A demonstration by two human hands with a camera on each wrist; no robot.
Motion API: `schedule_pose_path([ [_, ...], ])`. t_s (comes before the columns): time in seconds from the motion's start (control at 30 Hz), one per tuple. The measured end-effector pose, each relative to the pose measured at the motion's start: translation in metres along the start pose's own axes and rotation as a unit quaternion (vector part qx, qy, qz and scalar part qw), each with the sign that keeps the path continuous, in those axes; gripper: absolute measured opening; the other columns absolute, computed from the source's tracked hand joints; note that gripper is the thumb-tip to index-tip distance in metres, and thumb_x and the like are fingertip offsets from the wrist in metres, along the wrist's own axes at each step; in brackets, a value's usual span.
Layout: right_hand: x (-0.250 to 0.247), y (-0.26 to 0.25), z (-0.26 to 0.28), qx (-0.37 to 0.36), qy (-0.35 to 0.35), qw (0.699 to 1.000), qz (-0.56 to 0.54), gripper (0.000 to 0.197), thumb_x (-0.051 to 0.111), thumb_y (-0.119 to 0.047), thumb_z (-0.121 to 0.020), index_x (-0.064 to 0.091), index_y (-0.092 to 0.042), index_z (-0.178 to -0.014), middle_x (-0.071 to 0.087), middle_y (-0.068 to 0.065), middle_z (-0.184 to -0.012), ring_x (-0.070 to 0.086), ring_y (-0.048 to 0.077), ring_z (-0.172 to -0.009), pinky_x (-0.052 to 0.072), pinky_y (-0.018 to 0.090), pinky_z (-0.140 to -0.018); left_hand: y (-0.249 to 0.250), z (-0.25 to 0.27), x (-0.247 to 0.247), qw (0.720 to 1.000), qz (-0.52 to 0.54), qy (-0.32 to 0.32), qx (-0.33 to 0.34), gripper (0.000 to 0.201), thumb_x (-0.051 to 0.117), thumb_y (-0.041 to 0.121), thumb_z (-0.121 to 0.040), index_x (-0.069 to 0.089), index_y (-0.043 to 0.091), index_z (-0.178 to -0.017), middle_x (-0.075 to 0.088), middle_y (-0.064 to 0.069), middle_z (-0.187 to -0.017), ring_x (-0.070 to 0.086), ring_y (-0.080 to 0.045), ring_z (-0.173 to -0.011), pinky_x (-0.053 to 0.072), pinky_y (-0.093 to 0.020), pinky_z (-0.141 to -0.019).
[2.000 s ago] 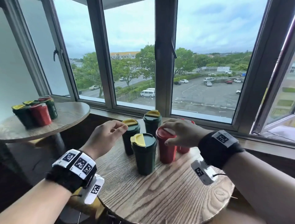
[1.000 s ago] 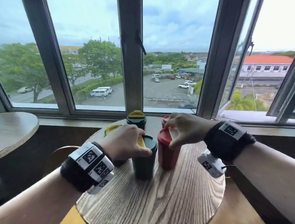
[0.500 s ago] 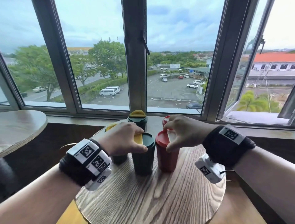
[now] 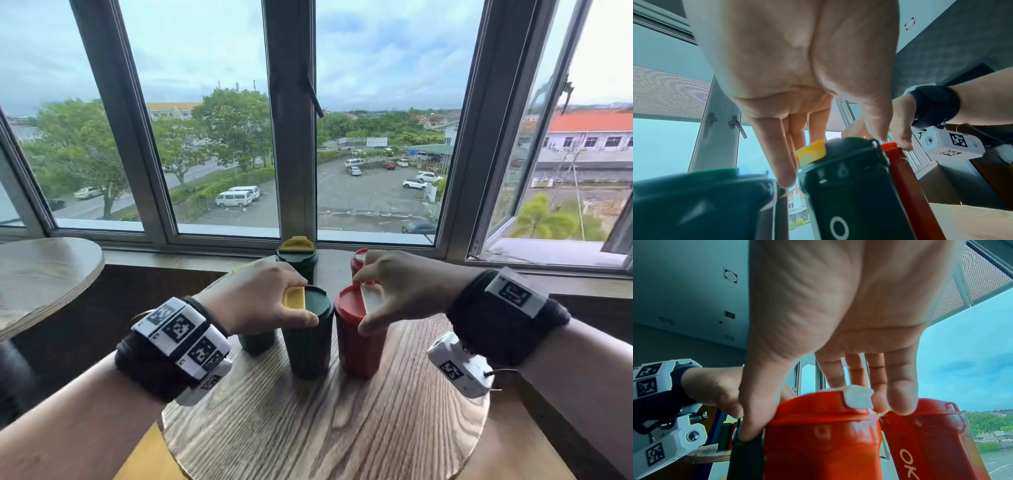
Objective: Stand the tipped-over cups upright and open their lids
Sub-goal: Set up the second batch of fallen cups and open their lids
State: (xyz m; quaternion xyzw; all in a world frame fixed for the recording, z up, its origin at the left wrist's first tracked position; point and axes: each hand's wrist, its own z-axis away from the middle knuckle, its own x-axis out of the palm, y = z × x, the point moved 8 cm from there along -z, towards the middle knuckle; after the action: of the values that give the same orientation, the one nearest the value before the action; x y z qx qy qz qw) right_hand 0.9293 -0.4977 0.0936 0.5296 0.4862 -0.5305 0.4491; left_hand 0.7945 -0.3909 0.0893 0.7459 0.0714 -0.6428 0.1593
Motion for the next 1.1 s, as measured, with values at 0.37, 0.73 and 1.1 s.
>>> schedule_pose_path([
  [0.37, -0.036, 0.053, -0.024, 0.051, 0.093, 0.99, -0.091, 0.024, 0.064, -0.031, -0.097, 0.075, -0.017, -0.113, 0.073, -0.001, -0.107, 0.068, 0.017, -0.097, 0.056, 0.034, -0.083, -0.055, -0.02, -0.035, 0.993, 0.063, 0.093, -0.04, 0.038, 0.064, 0.051, -0.091, 0.073, 0.025, -0.117, 0.072, 0.007, -0.116, 0.064, -0.009, -0.102, 0.052, -0.034, -0.093],
  [0.73, -0.003, 0.08, -0.062, 0.12, -0.046, 0.991, -0.04, 0.064, 0.073, -0.047, -0.085, 0.055, -0.026, -0.143, 0.062, 0.002, -0.134, 0.057, 0.022, -0.117, 0.049, 0.039, -0.1, -0.092, -0.111, -0.002, 0.992, -0.008, -0.073, -0.103, 0.088, 0.072, 0.057, -0.082, 0.037, 0.02, -0.154, 0.046, -0.002, -0.154, 0.047, -0.024, -0.138, 0.036, -0.039, -0.114],
  [1.1, 0.005, 0.091, -0.066, 0.121, -0.038, 0.99, -0.057, 0.073, 0.079, -0.054, -0.075, 0.054, -0.034, -0.141, 0.062, -0.004, -0.12, 0.059, 0.019, -0.104, 0.052, 0.039, -0.094, -0.108, -0.111, 0.022, 0.992, 0.031, -0.079, -0.094, 0.105, 0.08, 0.054, -0.076, 0.023, 0.024, -0.159, 0.038, -0.003, -0.16, 0.039, -0.022, -0.144, 0.03, -0.037, -0.12],
])
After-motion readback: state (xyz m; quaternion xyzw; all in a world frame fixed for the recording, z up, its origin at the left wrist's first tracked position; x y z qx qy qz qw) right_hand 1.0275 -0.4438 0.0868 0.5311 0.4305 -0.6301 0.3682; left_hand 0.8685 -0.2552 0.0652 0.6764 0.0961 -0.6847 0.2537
